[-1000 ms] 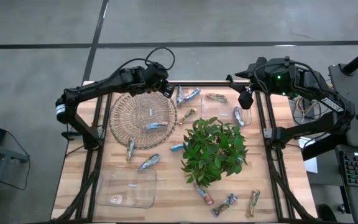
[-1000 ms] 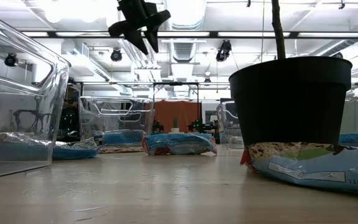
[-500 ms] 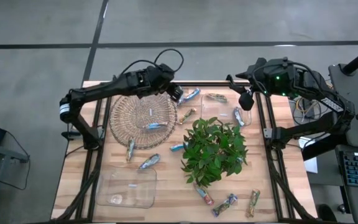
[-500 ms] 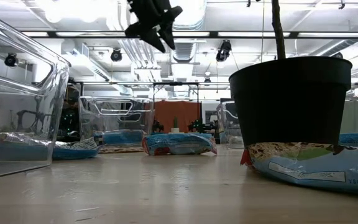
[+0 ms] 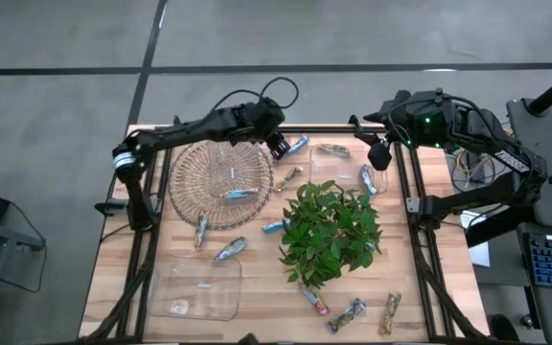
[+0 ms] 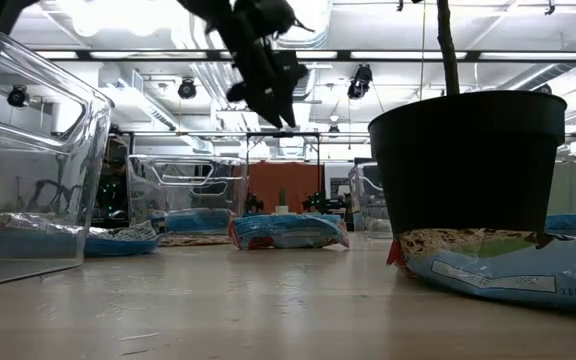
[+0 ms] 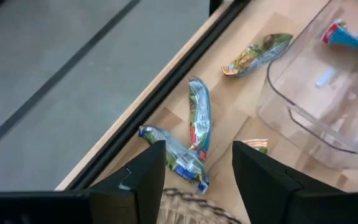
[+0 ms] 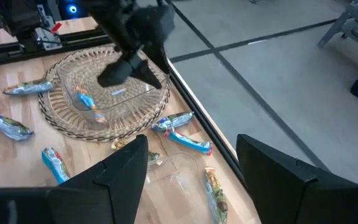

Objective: Pick and place Granola Bars by type
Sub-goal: Put the top red granola bar into the top right transparent bin

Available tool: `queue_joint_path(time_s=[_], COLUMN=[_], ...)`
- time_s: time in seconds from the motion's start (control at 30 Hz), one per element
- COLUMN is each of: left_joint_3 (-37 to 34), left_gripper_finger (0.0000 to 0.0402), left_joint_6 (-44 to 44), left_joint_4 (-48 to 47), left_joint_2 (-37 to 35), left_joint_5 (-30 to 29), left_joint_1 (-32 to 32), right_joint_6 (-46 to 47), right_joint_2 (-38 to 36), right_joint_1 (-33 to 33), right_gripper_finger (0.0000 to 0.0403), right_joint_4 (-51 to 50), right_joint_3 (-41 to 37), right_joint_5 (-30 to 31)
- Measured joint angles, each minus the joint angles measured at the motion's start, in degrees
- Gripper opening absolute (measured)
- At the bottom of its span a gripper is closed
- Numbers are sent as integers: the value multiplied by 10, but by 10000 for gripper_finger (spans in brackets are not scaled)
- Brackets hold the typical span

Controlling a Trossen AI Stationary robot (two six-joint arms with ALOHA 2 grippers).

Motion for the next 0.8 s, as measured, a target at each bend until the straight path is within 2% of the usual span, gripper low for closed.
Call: queue_joint_path(time_s=[0.17, 0.5, 0.8], left_joint_3=[0, 1, 1], left_gripper_finger=[167, 167, 167], left_joint_6=[48, 79, 101], left_joint_4=[26, 93, 112], left_joint_2=[30, 82, 145], left_joint_5=[55, 86, 115], left_joint_1=[28, 52, 55], right_joint_6=[4, 12, 27], right_joint_2=[0, 1, 1], right_joint_1=[0, 0, 1], right_gripper_finger=[233, 233, 233], right_joint_4=[0, 1, 1], right_joint_3=[0, 0, -1], right_joint_5=[0, 1, 1])
